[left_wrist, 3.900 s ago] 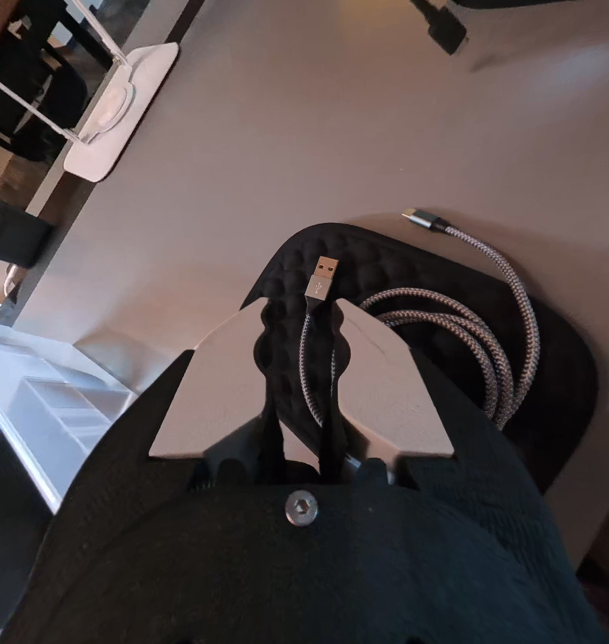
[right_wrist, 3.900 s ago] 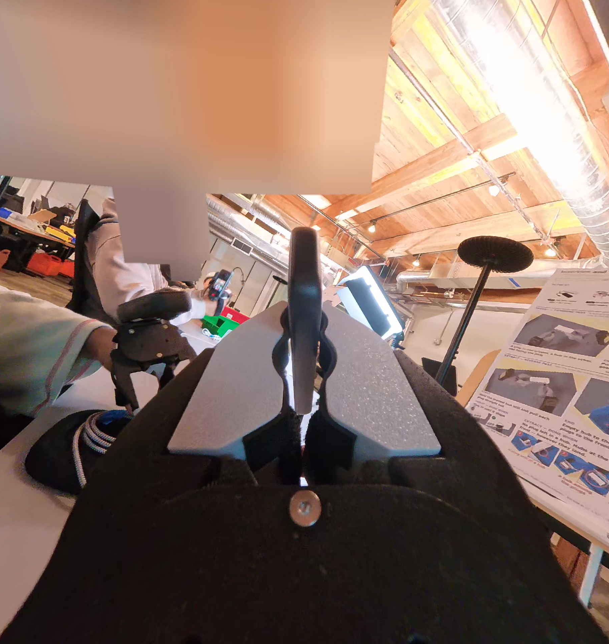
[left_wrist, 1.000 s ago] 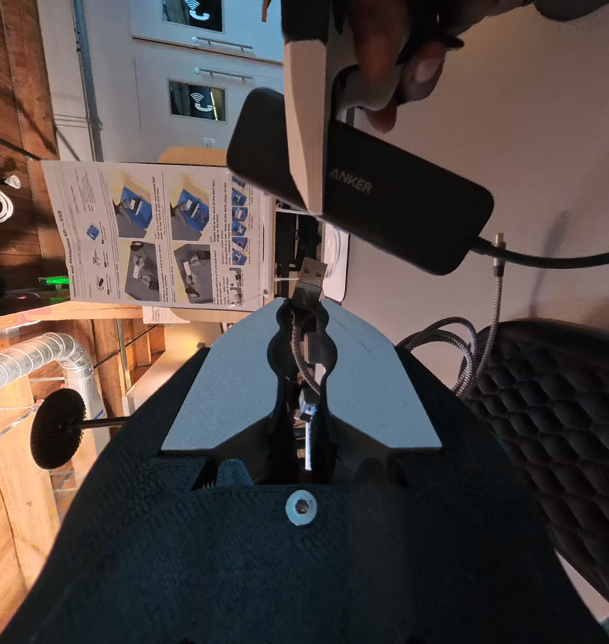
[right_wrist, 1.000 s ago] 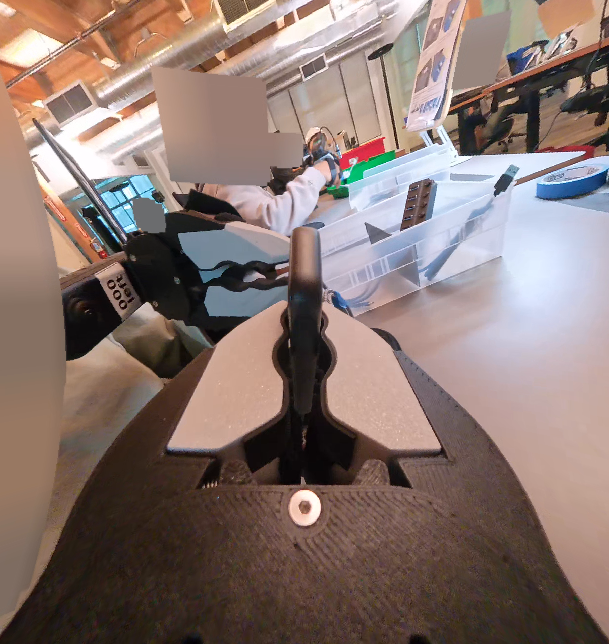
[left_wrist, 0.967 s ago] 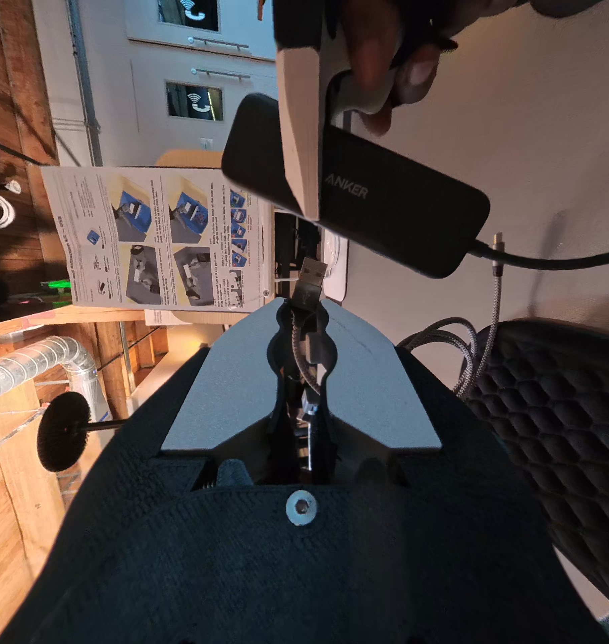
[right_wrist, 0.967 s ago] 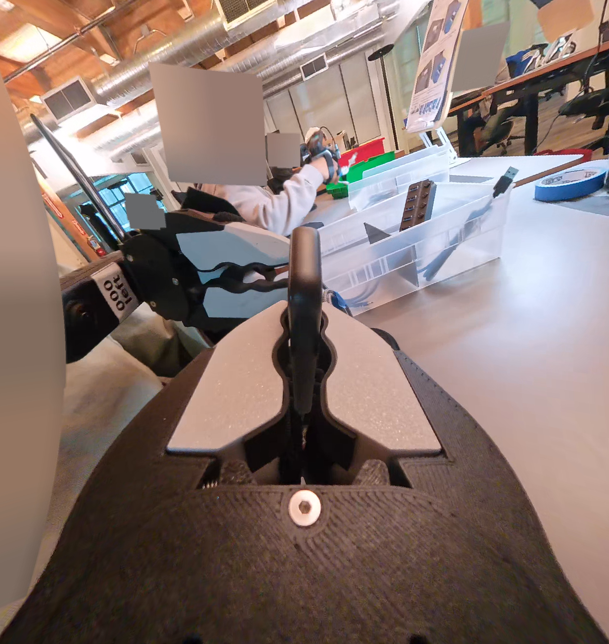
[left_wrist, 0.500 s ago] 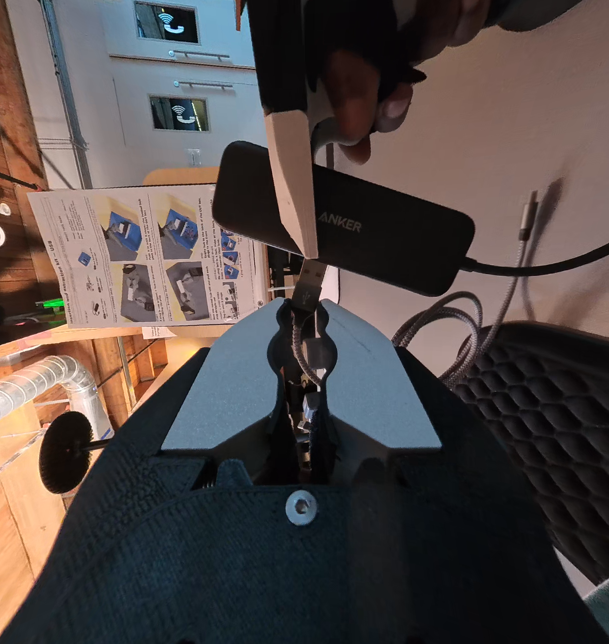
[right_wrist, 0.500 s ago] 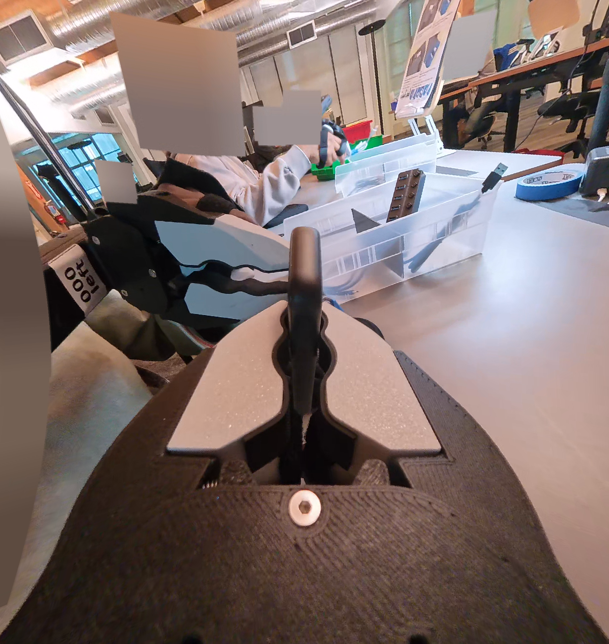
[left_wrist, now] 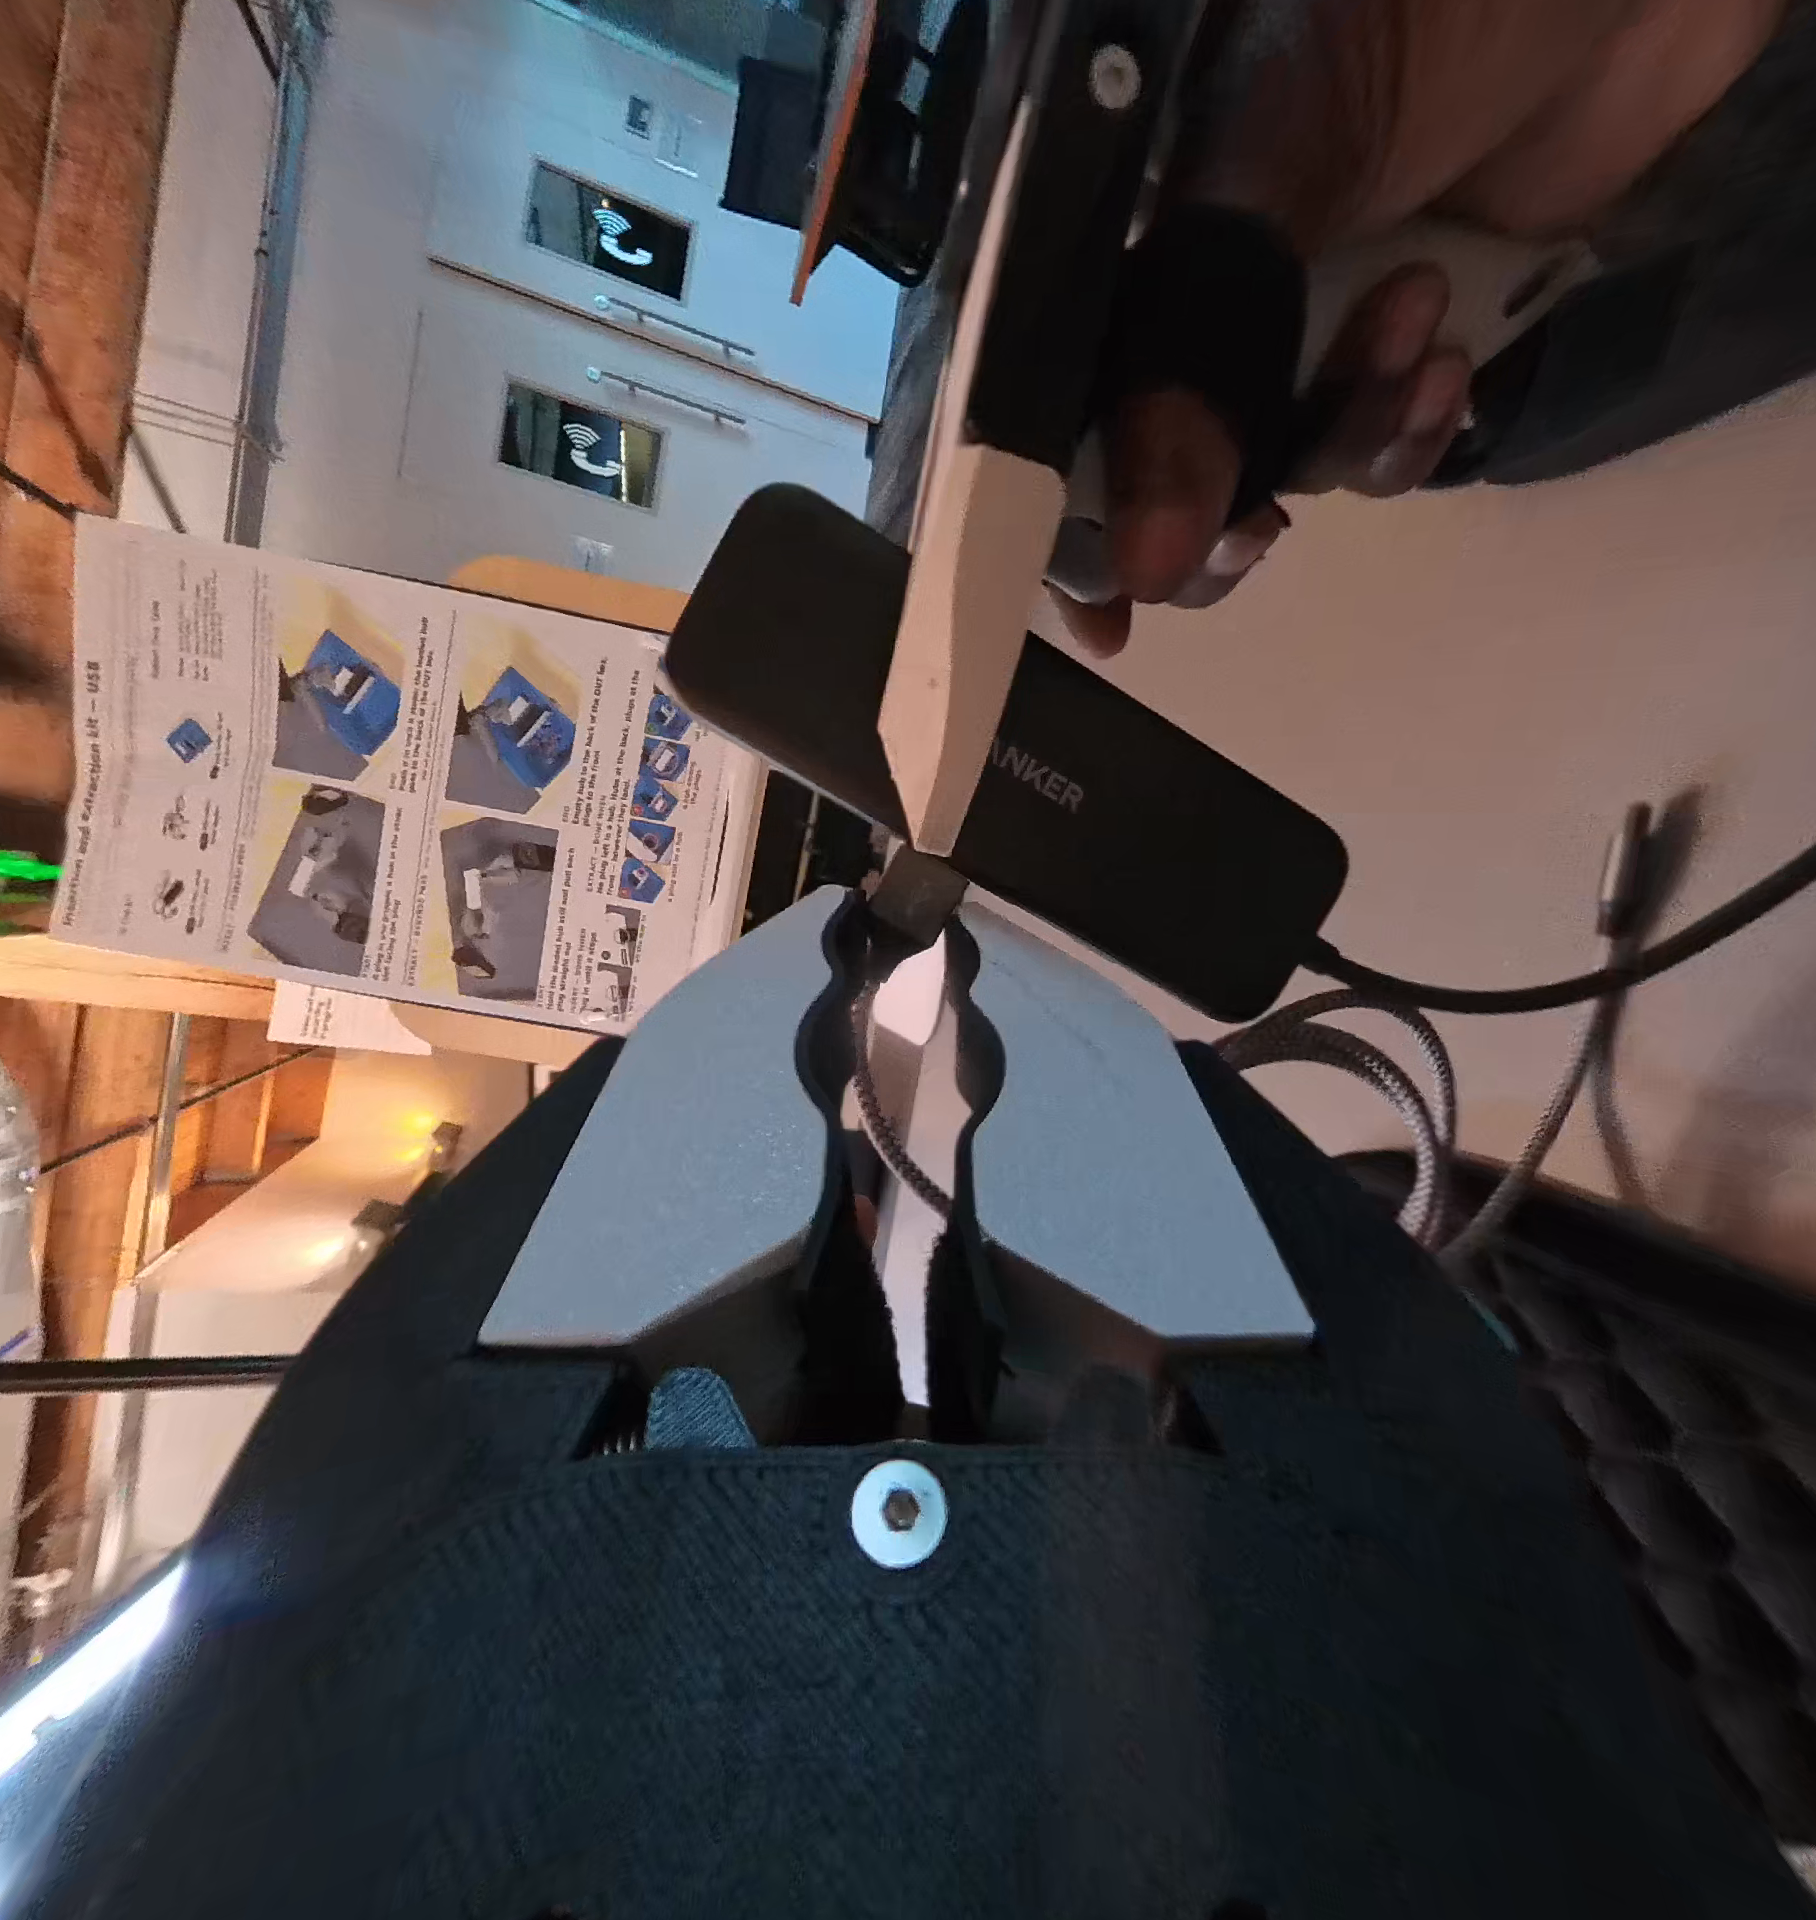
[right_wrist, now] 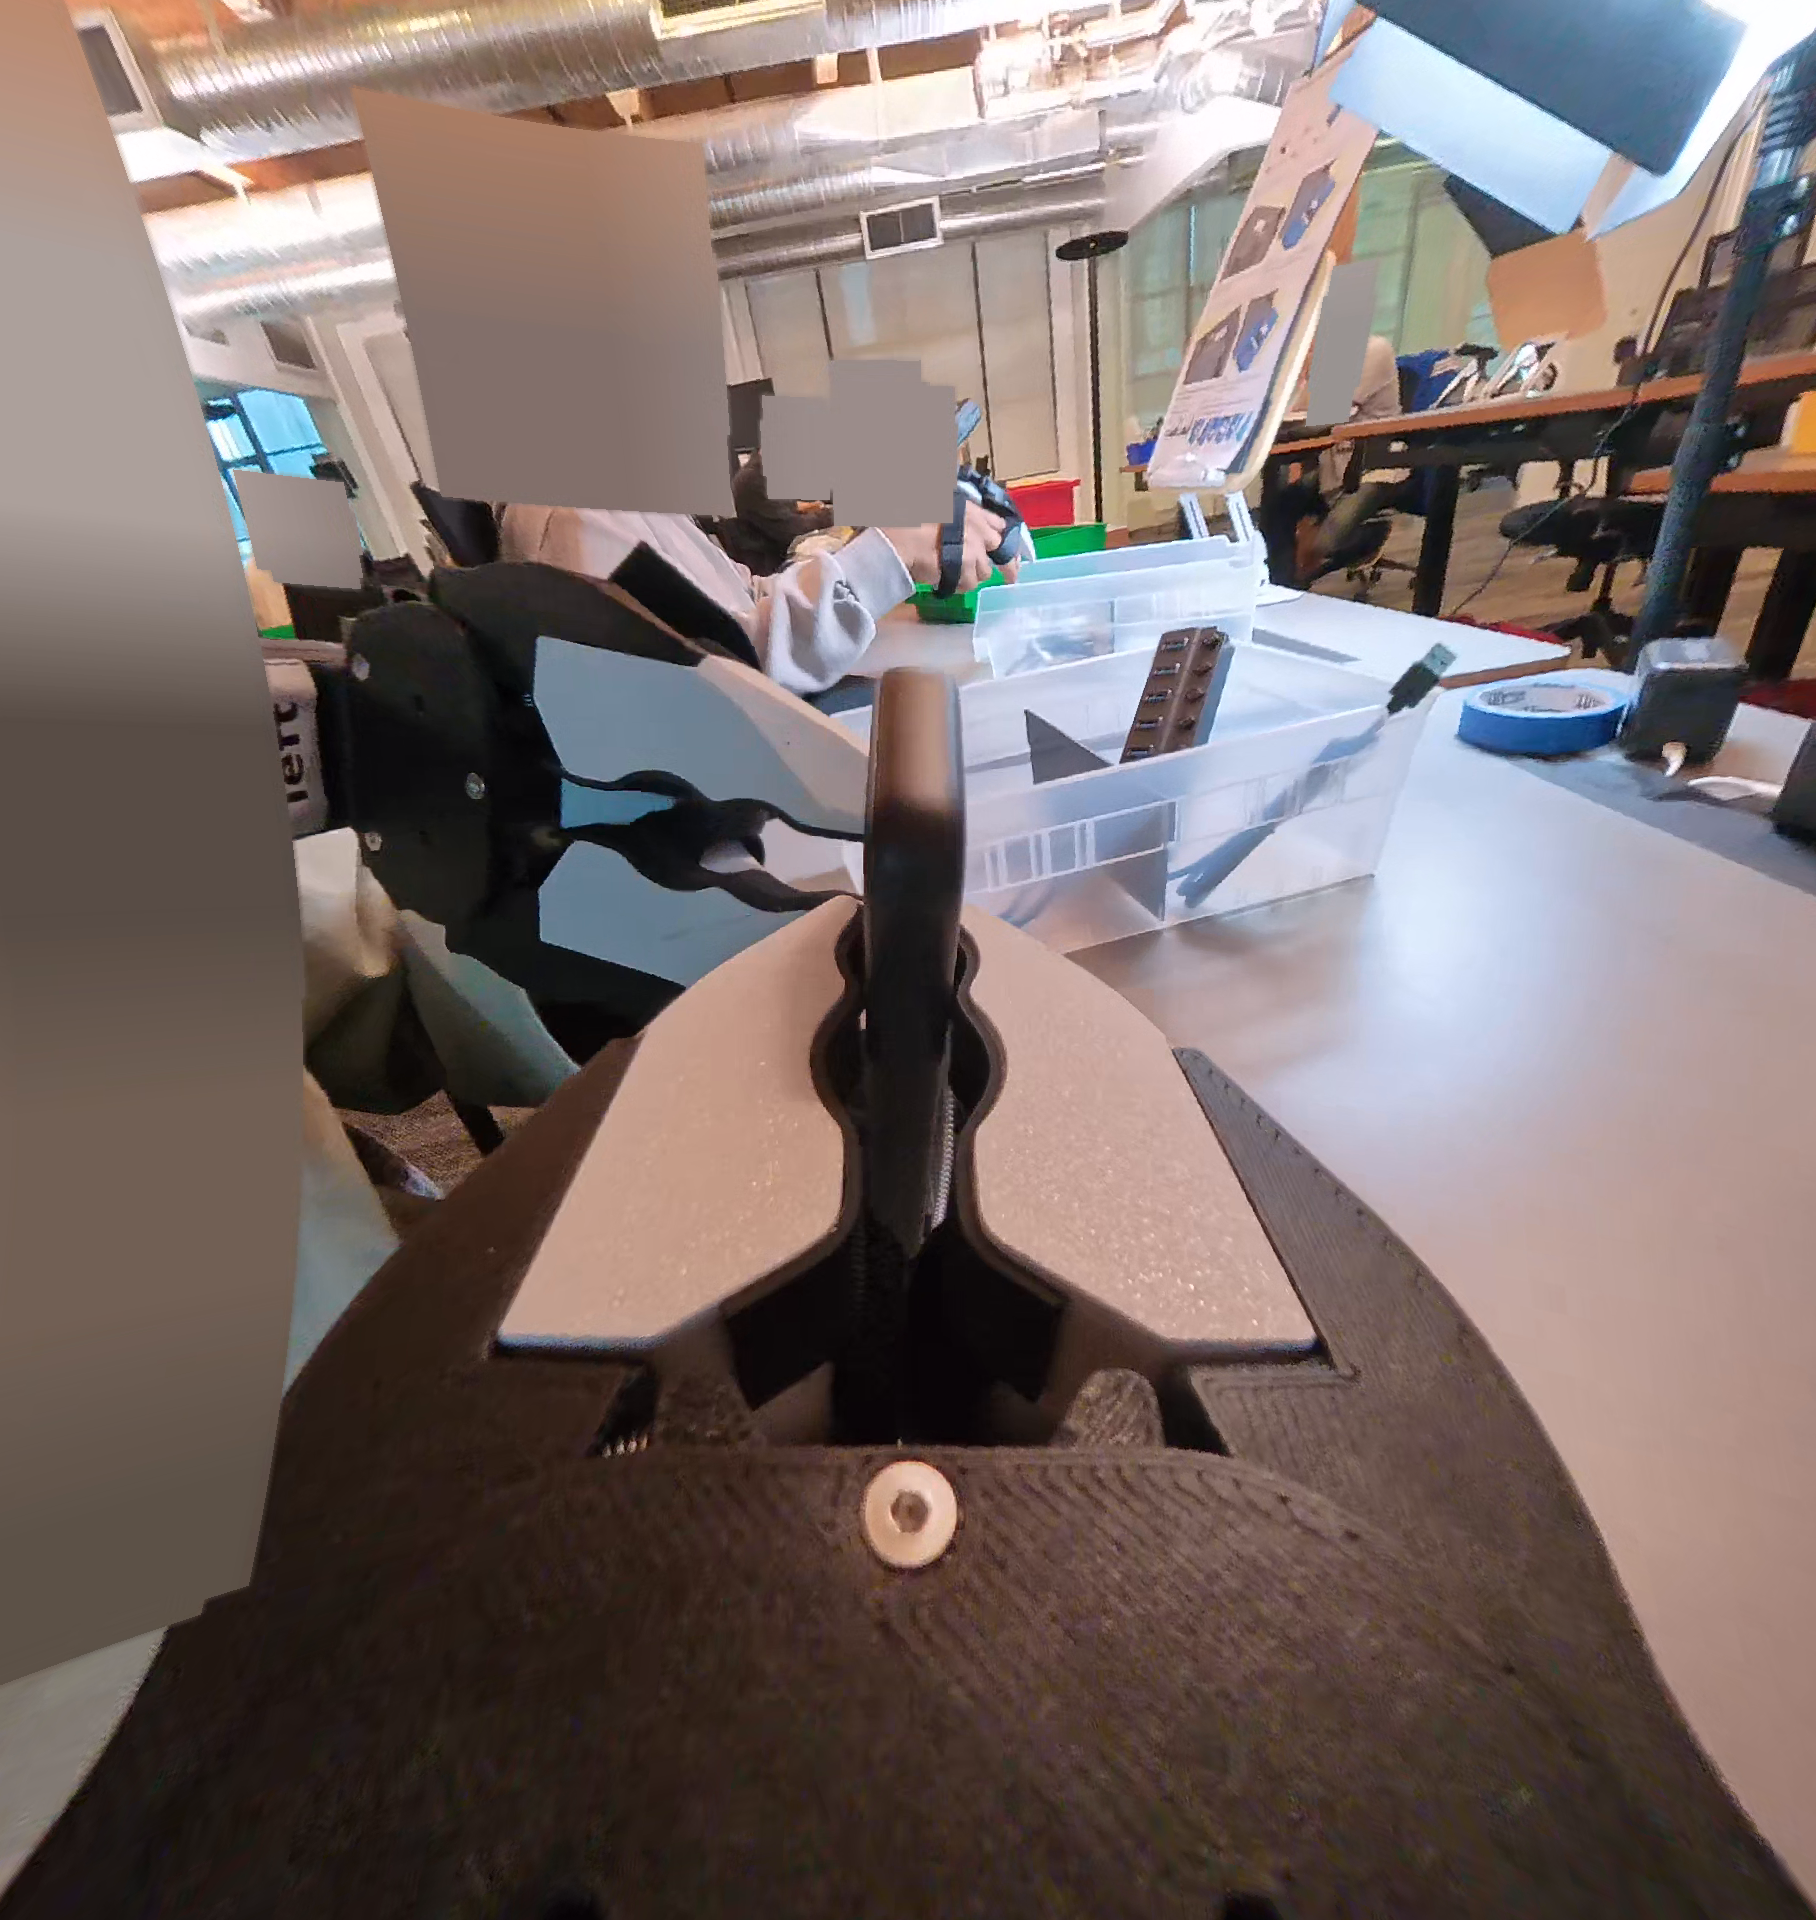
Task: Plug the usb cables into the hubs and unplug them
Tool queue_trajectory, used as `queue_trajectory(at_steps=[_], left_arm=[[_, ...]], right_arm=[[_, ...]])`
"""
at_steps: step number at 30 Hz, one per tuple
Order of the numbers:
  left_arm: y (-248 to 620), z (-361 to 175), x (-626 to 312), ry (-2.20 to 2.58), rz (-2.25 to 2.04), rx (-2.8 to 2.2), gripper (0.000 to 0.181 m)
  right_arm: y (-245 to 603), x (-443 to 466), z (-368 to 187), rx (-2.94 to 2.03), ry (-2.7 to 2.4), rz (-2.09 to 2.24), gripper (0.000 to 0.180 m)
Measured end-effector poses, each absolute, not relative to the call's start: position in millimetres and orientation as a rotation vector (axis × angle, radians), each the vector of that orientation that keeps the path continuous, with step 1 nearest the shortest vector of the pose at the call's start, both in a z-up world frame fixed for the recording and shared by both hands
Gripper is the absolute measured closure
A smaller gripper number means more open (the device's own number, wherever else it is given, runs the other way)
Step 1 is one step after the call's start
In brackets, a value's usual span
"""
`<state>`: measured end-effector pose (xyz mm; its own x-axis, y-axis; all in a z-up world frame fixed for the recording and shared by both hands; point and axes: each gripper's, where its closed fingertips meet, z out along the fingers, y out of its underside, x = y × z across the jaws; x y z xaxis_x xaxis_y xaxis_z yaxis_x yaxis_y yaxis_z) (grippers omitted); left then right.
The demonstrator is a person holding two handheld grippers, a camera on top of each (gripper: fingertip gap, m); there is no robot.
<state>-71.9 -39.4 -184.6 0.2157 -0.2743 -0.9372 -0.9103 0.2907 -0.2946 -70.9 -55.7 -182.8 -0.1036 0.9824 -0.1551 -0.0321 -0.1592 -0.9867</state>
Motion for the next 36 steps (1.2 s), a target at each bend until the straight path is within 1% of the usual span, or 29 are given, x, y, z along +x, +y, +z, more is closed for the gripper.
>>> queue_trajectory(at_steps=[5,7,11,17,20,22,26,29,33,36], left_arm=[[-41,-176,-70,1.291,0.495,-1.262,0.164],[-44,-163,-75,1.199,0.378,-1.289,0.153],[-57,-126,-114,0.874,0.170,-1.284,0.132],[-86,-71,-221,0.356,-0.125,-1.192,0.134],[-103,-59,-254,0.252,-0.285,-1.156,0.137],[-109,-60,-273,0.210,-0.344,-1.162,0.138],[-103,-82,-317,0.109,-0.327,-1.261,0.140],[-91,-125,-348,0.077,-0.193,-1.504,0.140],[-85,-189,-376,0.142,0.094,-1.865,0.140],[-87,-225,-397,0.136,0.305,-2.093,0.144]], right_arm=[[-56,-68,-172,-1.181,-1.210,1.401,0.167],[-49,-63,-169,-1.180,-1.194,1.354,0.166],[-30,-39,-151,-1.123,-1.027,1.438,0.167],[-18,-11,-142,-0.890,-0.908,1.465,0.167],[-21,5,-137,-0.740,-0.806,1.562,0.168],[-27,13,-132,-0.658,-0.802,1.538,0.167],[-27,14,-134,-0.660,-0.813,1.494,0.167],[-27,12,-138,-0.682,-0.814,1.503,0.167],[-28,8,-142,-0.707,-0.840,1.494,0.167],[-29,5,-144,-0.713,-0.857,1.494,0.167]])
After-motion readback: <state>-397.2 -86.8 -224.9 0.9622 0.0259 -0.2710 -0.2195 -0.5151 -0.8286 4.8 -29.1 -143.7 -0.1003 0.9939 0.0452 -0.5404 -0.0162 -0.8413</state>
